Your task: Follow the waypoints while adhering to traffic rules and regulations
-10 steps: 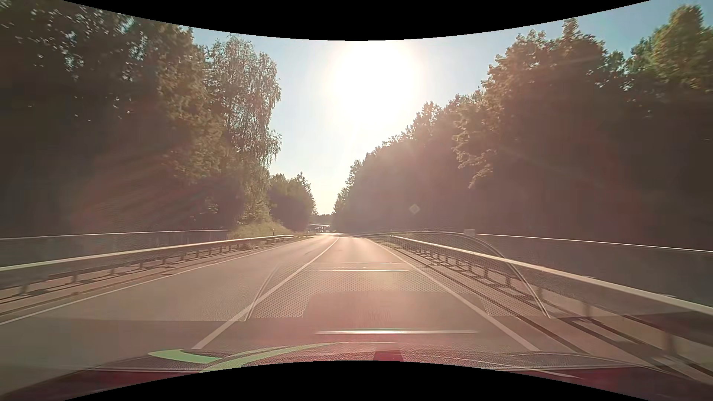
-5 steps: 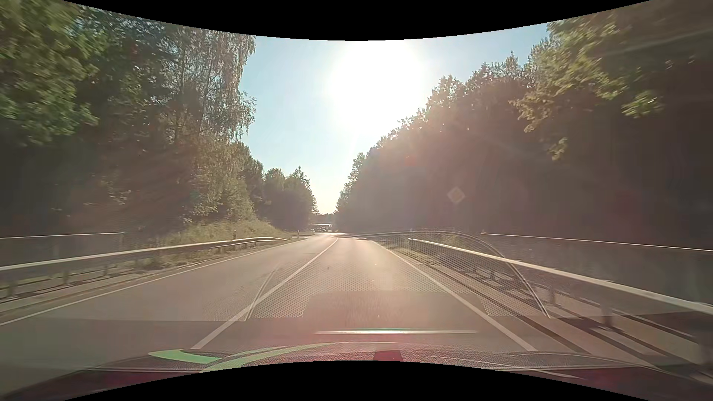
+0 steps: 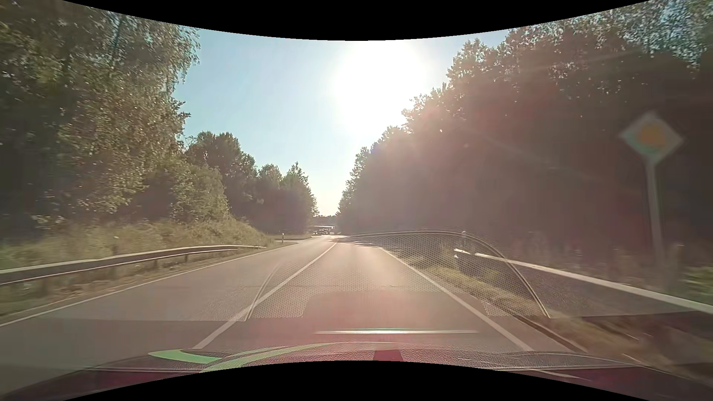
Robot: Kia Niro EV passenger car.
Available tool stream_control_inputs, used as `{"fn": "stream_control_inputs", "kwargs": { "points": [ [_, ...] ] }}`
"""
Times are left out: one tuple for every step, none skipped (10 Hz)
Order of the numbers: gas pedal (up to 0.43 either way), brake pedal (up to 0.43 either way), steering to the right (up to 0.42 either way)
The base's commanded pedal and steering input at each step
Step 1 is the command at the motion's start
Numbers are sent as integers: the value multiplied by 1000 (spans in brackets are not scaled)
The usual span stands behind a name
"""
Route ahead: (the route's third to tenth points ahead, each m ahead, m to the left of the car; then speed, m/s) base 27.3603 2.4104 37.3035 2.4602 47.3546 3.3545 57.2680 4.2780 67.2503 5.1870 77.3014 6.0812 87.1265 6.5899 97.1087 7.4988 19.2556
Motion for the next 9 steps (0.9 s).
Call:
{"fn": "stream_control_inputs", "kwargs": {
  "points": [
    [110, 0, -4],
    [110, 0, -5],
    [110, 0, -5],
    [110, 0, -4],
    [98, 0, -4],
    [98, 0, -4],
    [98, 0, -4],
    [98, 0, -4],
    [98, 0, -4]
  ]
}}
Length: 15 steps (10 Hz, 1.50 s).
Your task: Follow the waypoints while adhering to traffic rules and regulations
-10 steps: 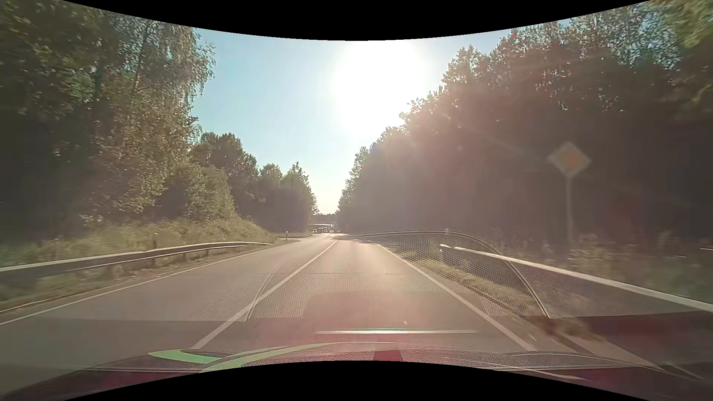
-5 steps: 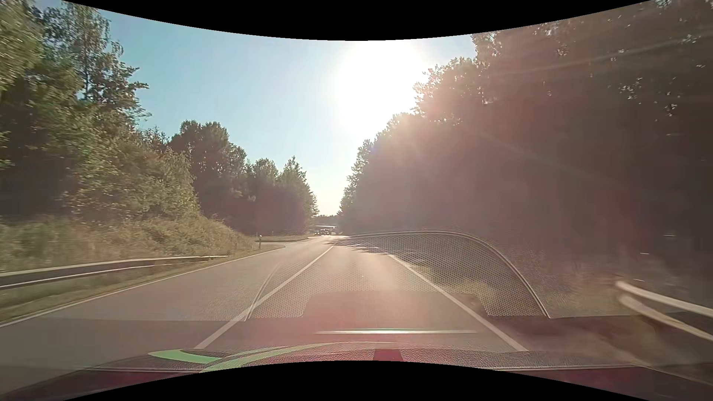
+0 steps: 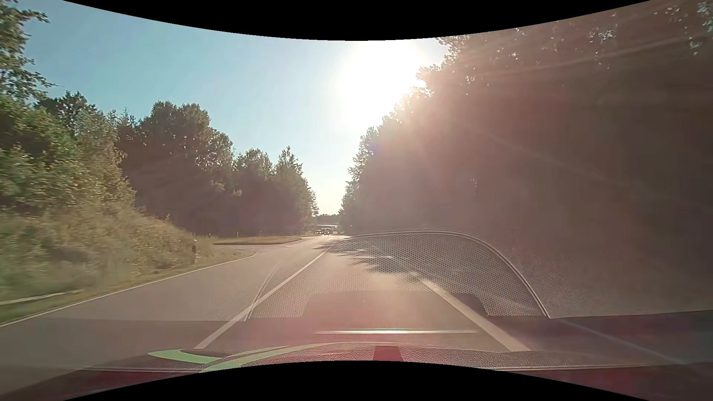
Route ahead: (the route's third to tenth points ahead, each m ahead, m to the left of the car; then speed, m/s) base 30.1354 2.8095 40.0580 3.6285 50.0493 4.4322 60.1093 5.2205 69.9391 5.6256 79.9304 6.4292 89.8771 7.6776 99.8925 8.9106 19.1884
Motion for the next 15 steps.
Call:
{"fn": "stream_control_inputs", "kwargs": {
  "points": [
    [98, 0, -6],
    [98, 0, -9],
    [98, 0, -9],
    [98, 0, -8],
    [98, 0, -8],
    [98, 0, -8],
    [98, 0, -8],
    [98, 0, -8],
    [98, 0, -8],
    [98, 0, -8],
    [110, 0, -8],
    [110, 0, -7],
    [110, 0, -7],
    [110, 0, -7],
    [110, 0, -7]
  ]
}}
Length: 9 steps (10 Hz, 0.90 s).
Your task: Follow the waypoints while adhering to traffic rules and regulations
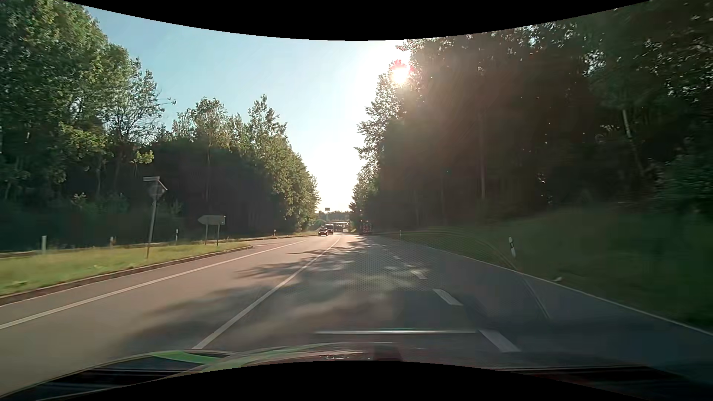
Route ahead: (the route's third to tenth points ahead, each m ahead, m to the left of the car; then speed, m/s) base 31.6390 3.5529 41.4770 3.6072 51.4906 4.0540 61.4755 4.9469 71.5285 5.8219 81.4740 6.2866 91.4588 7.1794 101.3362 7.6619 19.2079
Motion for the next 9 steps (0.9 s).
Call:
{"fn": "stream_control_inputs", "kwargs": {
  "points": [
    [110, 0, -7],
    [110, 0, -6],
    [110, 0, -6],
    [110, 0, -5],
    [110, 0, -5],
    [110, 0, -5],
    [110, 0, -5],
    [110, 0, -5],
    [110, 0, -5]
  ]
}}
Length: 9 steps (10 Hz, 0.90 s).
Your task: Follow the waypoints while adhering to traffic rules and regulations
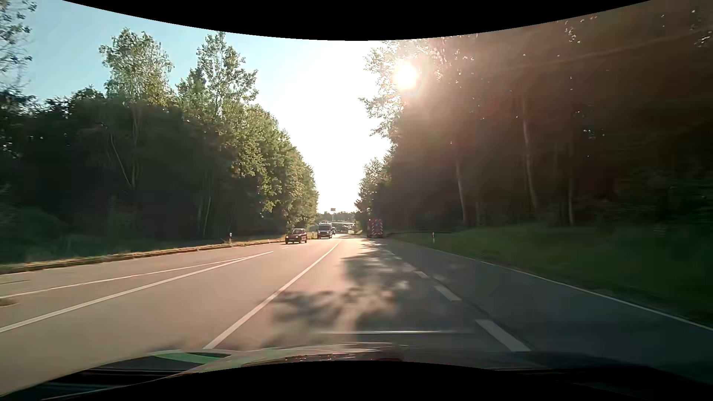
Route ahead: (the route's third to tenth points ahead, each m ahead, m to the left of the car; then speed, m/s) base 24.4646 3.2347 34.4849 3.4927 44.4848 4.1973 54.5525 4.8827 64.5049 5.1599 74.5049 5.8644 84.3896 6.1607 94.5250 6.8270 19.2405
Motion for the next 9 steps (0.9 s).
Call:
{"fn": "stream_control_inputs", "kwargs": {
  "points": [
    [110, 0, -5],
    [110, 0, -5],
    [110, 0, -5],
    [110, 0, -4],
    [110, 0, -4],
    [110, 0, -4],
    [110, 0, -4],
    [110, 0, -5],
    [110, 0, -6]
  ]
}}
